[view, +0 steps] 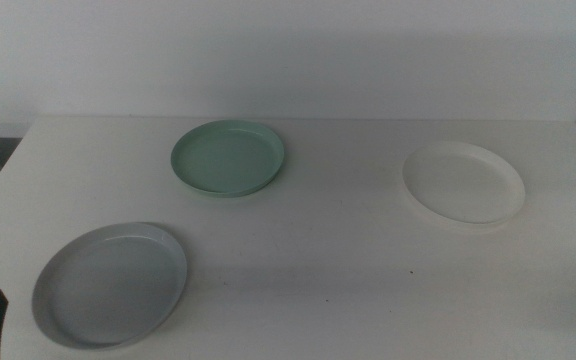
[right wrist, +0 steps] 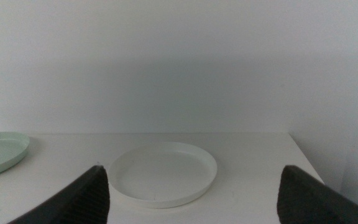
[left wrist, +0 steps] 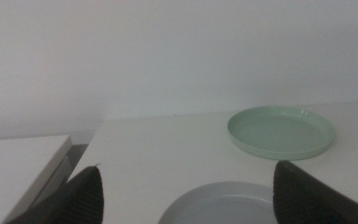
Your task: Stack the three bowls on top of each other.
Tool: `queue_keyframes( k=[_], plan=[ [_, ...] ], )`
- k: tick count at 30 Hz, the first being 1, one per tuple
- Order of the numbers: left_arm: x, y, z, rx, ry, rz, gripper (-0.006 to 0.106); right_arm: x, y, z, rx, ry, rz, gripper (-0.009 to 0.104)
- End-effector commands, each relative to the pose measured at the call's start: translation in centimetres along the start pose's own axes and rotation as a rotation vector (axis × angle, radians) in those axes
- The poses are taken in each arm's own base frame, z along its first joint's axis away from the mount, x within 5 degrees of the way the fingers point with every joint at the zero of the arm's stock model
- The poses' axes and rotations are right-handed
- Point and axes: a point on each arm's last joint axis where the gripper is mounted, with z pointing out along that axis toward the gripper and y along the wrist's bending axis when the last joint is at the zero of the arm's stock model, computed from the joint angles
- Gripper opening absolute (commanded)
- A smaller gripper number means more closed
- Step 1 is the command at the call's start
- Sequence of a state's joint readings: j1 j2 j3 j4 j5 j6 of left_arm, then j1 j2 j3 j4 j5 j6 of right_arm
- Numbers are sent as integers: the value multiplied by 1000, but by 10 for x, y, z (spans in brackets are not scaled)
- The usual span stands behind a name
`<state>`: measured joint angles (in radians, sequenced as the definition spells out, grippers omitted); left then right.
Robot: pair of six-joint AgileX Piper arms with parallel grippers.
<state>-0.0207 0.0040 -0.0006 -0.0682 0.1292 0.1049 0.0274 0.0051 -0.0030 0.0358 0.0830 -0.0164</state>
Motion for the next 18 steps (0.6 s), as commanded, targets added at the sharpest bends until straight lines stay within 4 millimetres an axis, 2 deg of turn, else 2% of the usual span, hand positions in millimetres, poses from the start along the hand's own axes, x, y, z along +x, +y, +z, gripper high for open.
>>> queue_keyframes(
  k=[1, 14, 16, 18],
  plan=[
    [-2, 0, 0, -2, -24, -18, 94, 0, 0, 0, 7, -6, -11, 86],
    [-3, 2, 0, -35, -32, -46, 94, 0, 0, 0, 7, -6, -11, 86],
    [-11, 3, -1, -56, 6, -83, 94, 0, 0, 0, 7, -6, -11, 86],
    [-31, 4, 0, -70, 89, -89, 94, 0, 0, 0, 7, -6, -11, 86]
  ],
)
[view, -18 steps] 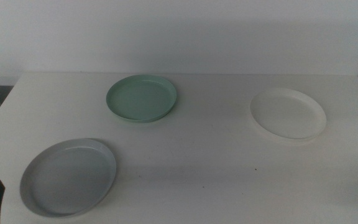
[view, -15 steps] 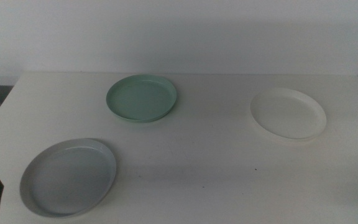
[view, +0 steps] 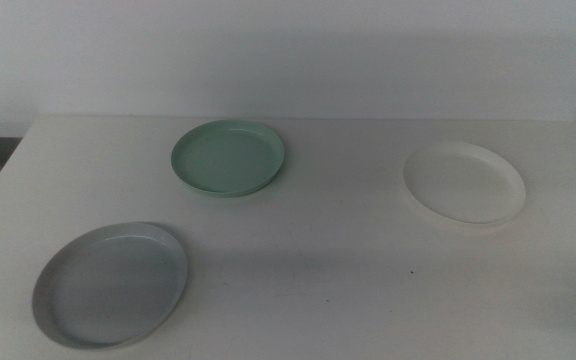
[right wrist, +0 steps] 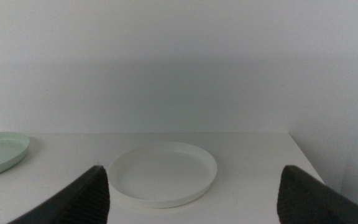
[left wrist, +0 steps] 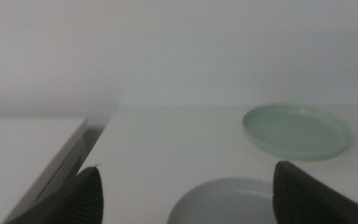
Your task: Stack the three bowls on top of each other.
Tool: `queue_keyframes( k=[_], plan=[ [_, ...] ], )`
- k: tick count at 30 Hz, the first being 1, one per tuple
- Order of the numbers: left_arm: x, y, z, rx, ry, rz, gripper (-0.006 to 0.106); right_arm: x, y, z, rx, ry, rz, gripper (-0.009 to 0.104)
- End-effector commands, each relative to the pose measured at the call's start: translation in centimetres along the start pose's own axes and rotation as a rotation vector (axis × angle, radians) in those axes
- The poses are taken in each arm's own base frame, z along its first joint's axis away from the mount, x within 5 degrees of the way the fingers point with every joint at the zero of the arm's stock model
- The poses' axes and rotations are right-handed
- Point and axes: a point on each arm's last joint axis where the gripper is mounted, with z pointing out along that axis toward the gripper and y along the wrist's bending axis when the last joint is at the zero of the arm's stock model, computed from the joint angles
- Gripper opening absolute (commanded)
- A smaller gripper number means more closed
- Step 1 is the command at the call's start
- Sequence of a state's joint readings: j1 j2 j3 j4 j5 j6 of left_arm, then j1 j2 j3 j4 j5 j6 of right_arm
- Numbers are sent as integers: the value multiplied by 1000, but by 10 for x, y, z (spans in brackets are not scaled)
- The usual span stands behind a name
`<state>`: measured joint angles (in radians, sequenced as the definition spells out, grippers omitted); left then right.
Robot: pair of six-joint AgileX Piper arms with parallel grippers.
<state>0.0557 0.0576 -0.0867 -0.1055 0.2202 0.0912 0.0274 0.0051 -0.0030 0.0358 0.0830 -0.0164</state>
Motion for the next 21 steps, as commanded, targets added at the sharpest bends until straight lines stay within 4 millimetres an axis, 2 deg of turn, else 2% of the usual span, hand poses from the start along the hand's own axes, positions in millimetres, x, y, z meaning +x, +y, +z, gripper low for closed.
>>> queue_keyframes(
  k=[1, 6, 10, 15, 21],
  plan=[
    [-23, 0, 0, -12, 75, -34, 94, 0, 0, 0, 7, -6, -11, 86],
    [-89, -3, 6, 9, 385, -32, 94, 0, 0, 0, 7, -6, -11, 86],
    [-122, -4, 20, 15, 591, -79, 94, 0, 0, 0, 7, -6, -11, 86],
    [-139, -3, 51, 22, 767, -87, 94, 0, 0, 0, 7, -6, -11, 86],
    [-135, -1, 100, 40, 972, -102, 94, 0, 0, 0, 7, -6, -11, 86]
  ],
)
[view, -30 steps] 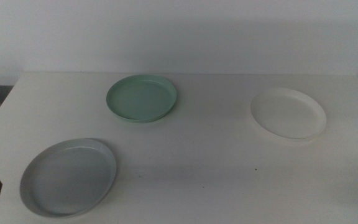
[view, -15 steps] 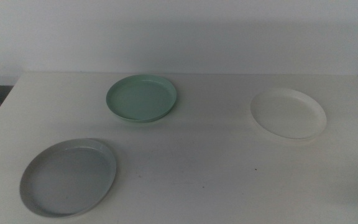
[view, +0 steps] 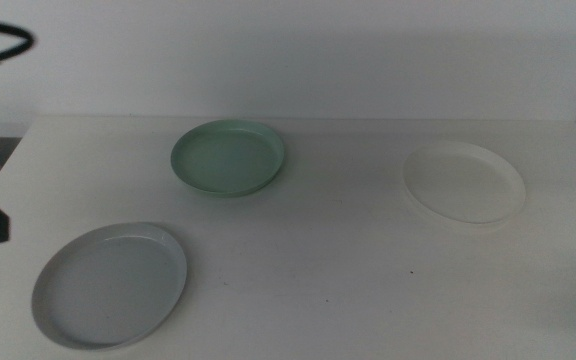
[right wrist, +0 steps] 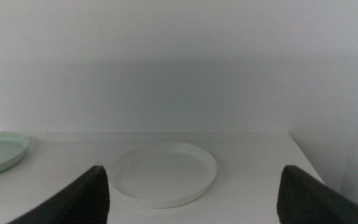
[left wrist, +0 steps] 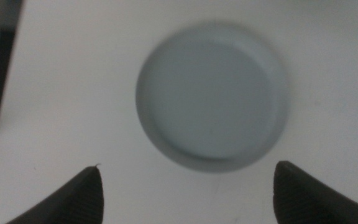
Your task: Stack the three bowls on top of each other.
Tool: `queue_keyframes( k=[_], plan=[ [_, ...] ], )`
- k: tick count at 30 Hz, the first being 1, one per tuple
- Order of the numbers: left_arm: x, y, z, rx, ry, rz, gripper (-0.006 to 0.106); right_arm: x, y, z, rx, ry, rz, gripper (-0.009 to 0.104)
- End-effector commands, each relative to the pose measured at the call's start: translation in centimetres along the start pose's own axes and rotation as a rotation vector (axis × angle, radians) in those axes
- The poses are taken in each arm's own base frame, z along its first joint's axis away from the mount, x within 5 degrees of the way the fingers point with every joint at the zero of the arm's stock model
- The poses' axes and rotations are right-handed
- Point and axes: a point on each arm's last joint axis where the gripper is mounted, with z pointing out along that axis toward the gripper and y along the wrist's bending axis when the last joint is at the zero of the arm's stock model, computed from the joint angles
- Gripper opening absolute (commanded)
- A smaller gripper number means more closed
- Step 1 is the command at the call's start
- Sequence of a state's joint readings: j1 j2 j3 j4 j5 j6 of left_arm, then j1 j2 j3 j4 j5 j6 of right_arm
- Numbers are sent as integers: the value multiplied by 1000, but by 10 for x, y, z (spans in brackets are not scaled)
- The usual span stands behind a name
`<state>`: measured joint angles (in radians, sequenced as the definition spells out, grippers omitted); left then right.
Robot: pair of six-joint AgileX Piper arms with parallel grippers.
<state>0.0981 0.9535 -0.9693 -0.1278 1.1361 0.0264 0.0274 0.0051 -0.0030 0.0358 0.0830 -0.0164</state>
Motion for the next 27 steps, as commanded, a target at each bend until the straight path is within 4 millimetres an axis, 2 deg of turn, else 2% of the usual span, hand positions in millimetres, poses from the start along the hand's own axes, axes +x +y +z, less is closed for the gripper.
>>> queue_keyframes(
  k=[1, 8, 15, 22, 27],
  plan=[
    [-11, 1, 11, 3, 74, 24, 94, 0, 0, 0, 7, -6, -11, 86],
    [-34, 7, 55, 5, 193, 97, 94, 0, 0, 0, 7, -6, -11, 86],
    [-45, 40, 93, 61, 232, 105, 94, 0, 0, 0, 7, -6, -11, 86],
    [-51, 56, 149, 66, 292, 93, 94, 0, 0, 0, 7, -6, -11, 86],
    [-47, 64, 189, 73, 361, 84, 94, 0, 0, 0, 7, -6, -11, 86]
  ],
)
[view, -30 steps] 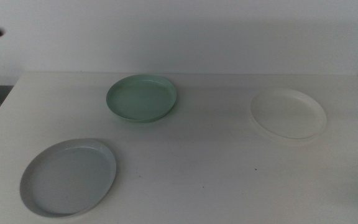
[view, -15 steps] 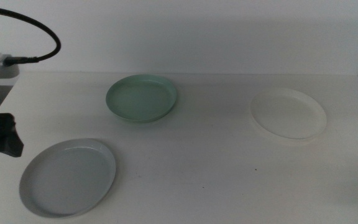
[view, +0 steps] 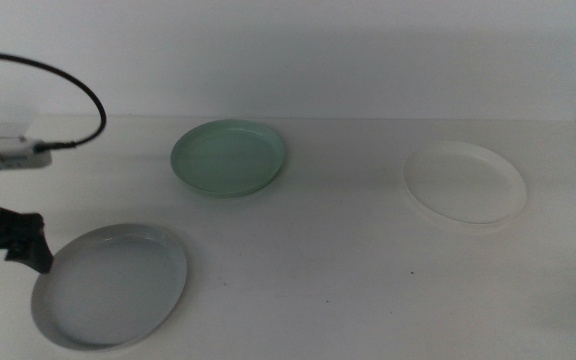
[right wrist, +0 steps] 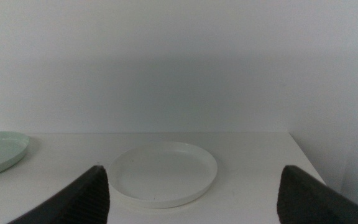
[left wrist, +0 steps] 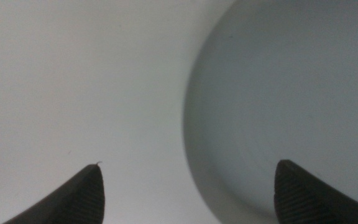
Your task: Stack the three bowls on top of each other.
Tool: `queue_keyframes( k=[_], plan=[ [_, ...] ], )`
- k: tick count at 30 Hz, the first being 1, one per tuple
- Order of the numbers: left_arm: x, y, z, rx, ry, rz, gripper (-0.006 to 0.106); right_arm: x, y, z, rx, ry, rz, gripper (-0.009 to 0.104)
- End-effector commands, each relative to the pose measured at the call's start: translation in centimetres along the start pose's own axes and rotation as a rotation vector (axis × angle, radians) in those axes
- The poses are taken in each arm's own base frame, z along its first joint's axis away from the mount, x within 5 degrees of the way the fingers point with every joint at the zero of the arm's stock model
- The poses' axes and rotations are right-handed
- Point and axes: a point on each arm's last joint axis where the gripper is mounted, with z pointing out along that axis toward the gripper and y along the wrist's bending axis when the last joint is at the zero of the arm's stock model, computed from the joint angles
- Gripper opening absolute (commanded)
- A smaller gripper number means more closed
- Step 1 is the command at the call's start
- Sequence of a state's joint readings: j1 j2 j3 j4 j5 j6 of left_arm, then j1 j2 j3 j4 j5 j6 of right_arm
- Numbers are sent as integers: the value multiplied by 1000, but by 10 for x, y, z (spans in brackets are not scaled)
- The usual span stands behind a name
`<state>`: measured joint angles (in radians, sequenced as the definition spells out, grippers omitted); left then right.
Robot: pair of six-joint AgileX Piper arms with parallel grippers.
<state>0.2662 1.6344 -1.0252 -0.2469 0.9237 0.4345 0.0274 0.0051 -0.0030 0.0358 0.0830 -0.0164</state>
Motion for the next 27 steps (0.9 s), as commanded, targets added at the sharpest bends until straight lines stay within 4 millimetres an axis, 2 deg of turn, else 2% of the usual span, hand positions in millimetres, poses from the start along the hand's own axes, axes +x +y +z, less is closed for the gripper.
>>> queue_keyframes(
  k=[1, 9, 18, 23, 27],
  plan=[
    [-5, 4, 13, 9, 7, -7, 93, 0, 0, 0, 7, -6, -11, 86],
    [-8, 9, 47, 60, 72, -40, 83, 0, 0, 0, 7, -6, -11, 86],
    [-9, 10, 60, 76, 84, -65, 64, 0, 0, 0, 7, -6, -11, 86],
    [-9, 10, 60, 80, 82, -73, 39, 0, 0, 0, 7, -6, -11, 86],
    [-9, 10, 60, 83, 86, -72, 12, 0, 0, 0, 7, -6, -11, 86]
  ],
)
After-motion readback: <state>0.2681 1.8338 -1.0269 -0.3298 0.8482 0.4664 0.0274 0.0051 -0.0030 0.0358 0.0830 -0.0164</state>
